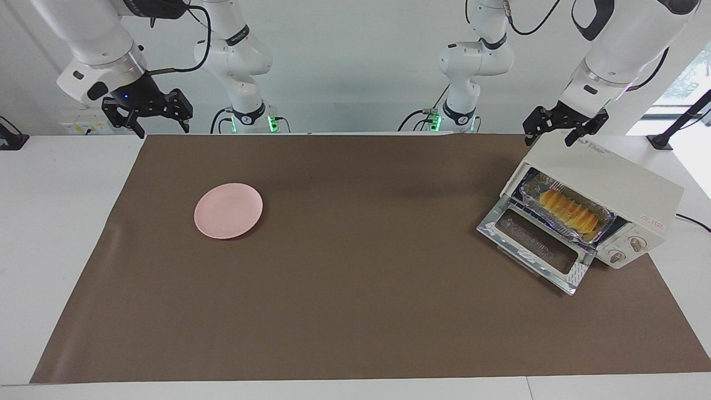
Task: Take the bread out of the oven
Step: 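Reach the left gripper into the toaster oven toward the foil tray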
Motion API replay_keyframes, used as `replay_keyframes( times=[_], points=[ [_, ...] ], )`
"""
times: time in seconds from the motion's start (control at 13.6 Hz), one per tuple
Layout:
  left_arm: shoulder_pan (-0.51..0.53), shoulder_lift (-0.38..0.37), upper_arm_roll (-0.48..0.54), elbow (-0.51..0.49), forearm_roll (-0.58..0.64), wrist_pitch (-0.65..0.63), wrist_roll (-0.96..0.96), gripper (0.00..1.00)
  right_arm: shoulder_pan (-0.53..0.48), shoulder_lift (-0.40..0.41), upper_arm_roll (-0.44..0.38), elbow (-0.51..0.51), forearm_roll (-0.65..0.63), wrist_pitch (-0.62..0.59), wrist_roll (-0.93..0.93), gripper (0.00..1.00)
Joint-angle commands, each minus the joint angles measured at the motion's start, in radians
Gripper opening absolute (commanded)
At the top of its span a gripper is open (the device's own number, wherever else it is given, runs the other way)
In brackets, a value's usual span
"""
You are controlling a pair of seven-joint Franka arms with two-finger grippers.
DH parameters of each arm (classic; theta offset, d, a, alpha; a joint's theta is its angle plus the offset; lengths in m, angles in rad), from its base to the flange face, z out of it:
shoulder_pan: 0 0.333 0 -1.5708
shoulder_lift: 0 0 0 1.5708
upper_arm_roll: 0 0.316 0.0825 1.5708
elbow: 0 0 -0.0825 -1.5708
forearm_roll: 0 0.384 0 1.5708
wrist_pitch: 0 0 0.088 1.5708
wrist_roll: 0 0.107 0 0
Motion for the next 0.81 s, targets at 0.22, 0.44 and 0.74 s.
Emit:
replay_keyframes(
  times=[0.22,0.44,0.74],
  points=[
    [-0.002,-0.005,0.003,-0.017,-0.016,0.036,-0.009,1.0,-0.004,-0.002,0.002,0.008,0.007,-0.016,-0.012,1.0],
    [0.001,-0.007,0.005,-0.034,-0.016,0.102,-0.091,1.0,-0.004,-0.002,0.002,0.008,0.007,-0.016,-0.012,1.0],
    [-0.005,0.123,0.006,0.032,-0.003,0.179,-0.395,1.0,-0.004,-0.002,0.002,0.008,0.007,-0.015,-0.012,1.0]
  ],
)
